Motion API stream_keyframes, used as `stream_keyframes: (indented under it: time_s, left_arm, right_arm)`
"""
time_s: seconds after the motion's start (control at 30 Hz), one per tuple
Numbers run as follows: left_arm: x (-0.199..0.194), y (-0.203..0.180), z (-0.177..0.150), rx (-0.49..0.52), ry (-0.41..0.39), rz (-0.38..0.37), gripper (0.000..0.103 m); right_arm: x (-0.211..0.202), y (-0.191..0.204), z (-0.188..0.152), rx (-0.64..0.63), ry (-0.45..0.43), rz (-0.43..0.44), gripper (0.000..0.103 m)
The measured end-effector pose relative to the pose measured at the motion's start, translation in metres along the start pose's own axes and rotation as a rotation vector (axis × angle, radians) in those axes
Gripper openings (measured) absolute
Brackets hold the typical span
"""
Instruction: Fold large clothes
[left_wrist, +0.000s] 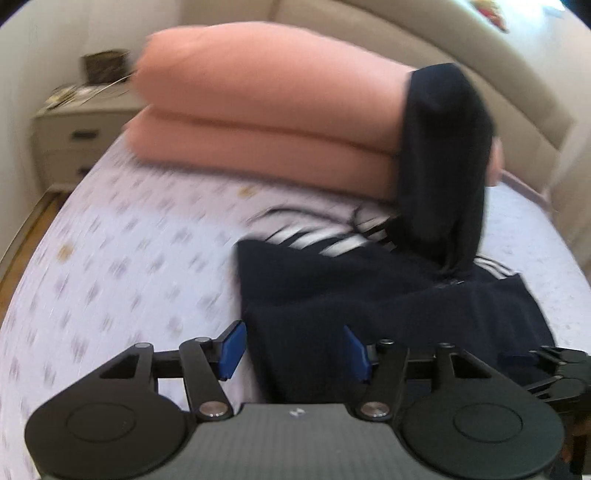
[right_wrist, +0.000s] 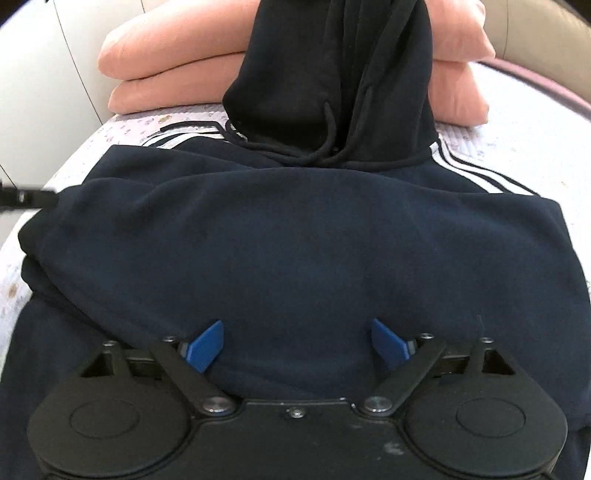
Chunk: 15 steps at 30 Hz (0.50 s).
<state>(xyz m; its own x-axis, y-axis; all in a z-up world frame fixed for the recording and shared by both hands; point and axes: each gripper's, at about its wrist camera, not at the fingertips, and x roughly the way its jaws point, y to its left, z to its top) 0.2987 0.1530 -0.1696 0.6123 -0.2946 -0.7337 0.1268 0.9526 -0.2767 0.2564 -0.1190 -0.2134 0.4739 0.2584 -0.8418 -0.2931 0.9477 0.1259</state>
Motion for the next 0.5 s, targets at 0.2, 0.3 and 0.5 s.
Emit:
stream_keyframes:
  time_s: [0.2, 0.3, 0.5]
  left_arm:
    - [0.037, -0.029, 0.073, 0.062, -0.023, -0.120, 0.061]
    - [0.063, -0.052, 0.113, 0.044, -0.047, -0.195, 0.062]
    - [0.121, -0.086, 0.168, 0.027, -0.044, -0.219, 0.061]
  right_arm:
    - [-0.029, -0.043, 0.044, 0.136, -0.153, 0.134, 0.098]
    - [-0.038, -0.070, 0.083, 0.165, -0.245, 0.141, 0.098]
    - [-0.019, -0.140, 0.166, 0.326, -0.340, 0.186, 0.093]
